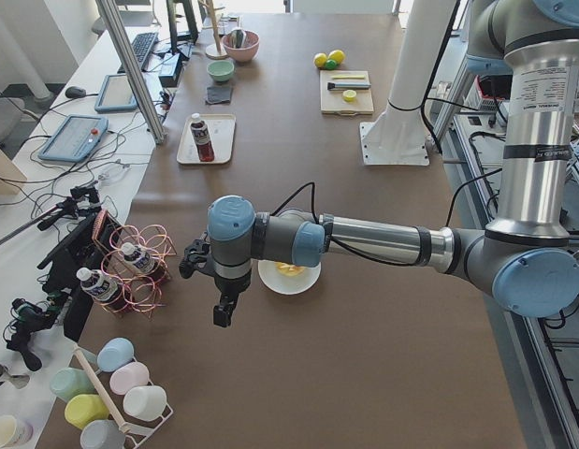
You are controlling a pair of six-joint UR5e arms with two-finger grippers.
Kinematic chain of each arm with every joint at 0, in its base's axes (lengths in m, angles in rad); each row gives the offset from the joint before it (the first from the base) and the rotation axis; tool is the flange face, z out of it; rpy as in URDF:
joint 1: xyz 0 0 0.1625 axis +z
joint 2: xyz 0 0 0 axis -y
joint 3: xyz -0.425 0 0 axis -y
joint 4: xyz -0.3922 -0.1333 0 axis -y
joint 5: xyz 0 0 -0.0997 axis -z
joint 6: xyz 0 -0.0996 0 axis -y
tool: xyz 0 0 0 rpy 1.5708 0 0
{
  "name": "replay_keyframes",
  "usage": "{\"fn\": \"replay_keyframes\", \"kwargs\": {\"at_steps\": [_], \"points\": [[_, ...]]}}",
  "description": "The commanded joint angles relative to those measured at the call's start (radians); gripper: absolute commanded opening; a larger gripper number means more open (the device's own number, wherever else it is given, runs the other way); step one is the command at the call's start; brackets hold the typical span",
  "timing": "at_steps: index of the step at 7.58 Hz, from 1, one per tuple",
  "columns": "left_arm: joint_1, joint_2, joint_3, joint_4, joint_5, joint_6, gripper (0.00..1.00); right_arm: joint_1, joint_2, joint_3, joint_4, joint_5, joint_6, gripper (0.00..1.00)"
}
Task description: Place donut on tray
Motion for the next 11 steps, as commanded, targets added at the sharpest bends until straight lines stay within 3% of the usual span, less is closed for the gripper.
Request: {"fn": "replay_keyframes", "kwargs": {"at_steps": [1,11], "points": [[0.000,0.006,0.000,-0.004,0.001,0.000,0.98,0.000,0.003,-0.001,0.000,0.001,0.000,1.00],[-0.001,-0.003,-0.009,-0.018,-0.005,-0.002,1.00,0.002,0.000,0.005,0.000,0.003,0.000,1.00]]}}
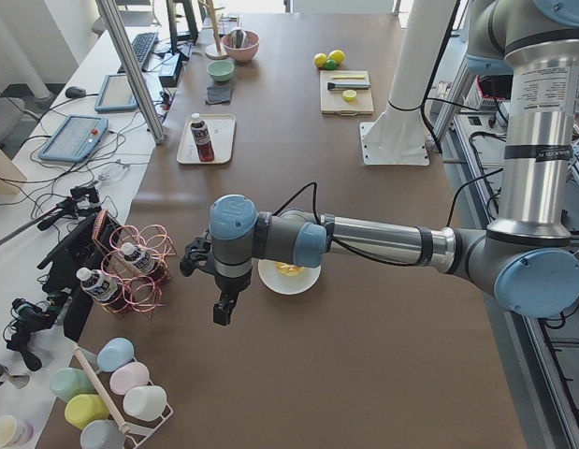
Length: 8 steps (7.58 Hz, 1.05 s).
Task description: Place donut on tray
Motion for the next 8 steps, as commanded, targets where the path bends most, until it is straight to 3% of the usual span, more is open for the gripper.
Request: {"fn": "replay_keyframes", "kwargs": {"at_steps": [1,4,8], "points": [[0.001,0.000,-0.004,-0.001,-0.002,-0.003,0.99,0.001,0.003,0.002,0.000,0.000,0.000,1.00],[0.001,0.002,-0.005,0.002,-0.064,-0.041,0.99,0.007,0.001,0.003,0.002,-0.002,0.000,1.00],[0.001,-0.004,-0.008,-0.001,-0.066,-0.059,0.99,0.011,0.001,0.016,0.002,-0.003,-0.038,1.00]]}}
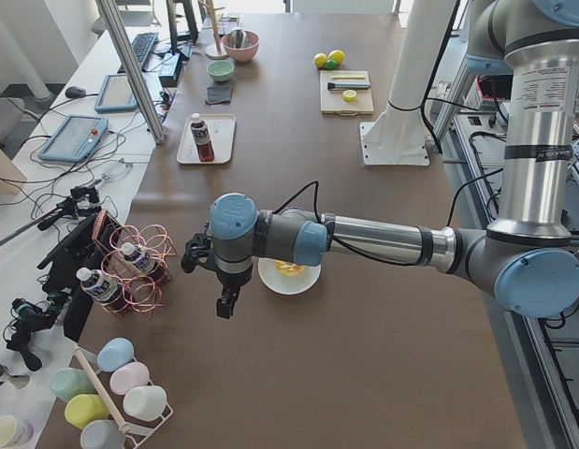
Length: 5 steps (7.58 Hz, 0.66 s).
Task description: Place donut on tray
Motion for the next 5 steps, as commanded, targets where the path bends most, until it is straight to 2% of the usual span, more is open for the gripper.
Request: {"fn": "replay_keyframes", "kwargs": {"at_steps": [1,2,3,5], "points": [[0.008,-0.007,-0.016,-0.002,-0.004,-0.014,0.99,0.001,-0.001,0.006,0.001,0.006,-0.008,1.00],[0.049,-0.005,-0.050,-0.011,-0.004,-0.118,0.99,0.001,-0.001,0.005,0.001,0.006,-0.004,1.00],[0.104,0.013,-0.061,-0.081,-0.003,-0.217,0.99,0.001,-0.001,0.001,0.001,0.006,0.001,1.00],[0.234,0.082,-0.038,-0.336,-0.003,-0.428,0.99,-0.002,0.000,0.003,0.001,0.006,0.001,1.00]]}}
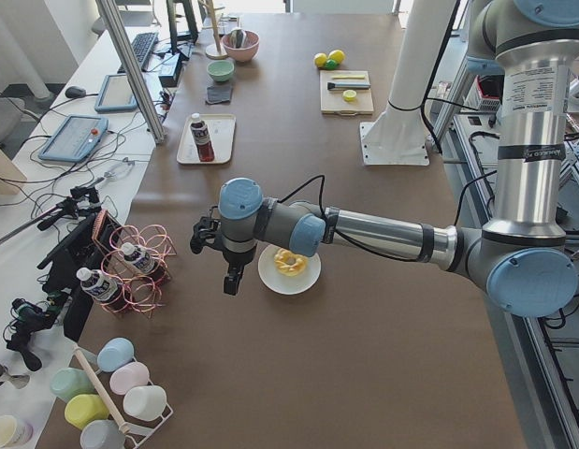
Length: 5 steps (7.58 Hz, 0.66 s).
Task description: Place donut on tray
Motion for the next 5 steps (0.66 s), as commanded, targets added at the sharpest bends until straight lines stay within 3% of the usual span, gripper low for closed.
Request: {"fn": "replay_keyframes", "kwargs": {"at_steps": [1,3,5], "points": [[0.141,0.079,0.042,-0.287,0.000,-0.206,0.99,-0.001,-0.001,-0.002,0.000,0.000,0.001,1.00],[0.161,0.101,0.105,-0.371,-0.001,-0.202,0.98,-0.001,-0.004,-0.002,0.000,0.018,0.000,1.00],[0.221,0.113,0.208,-0.579,-0.003,-0.286,0.98,-0.003,-0.005,-0.020,0.014,0.031,-0.002,1.00]]}}
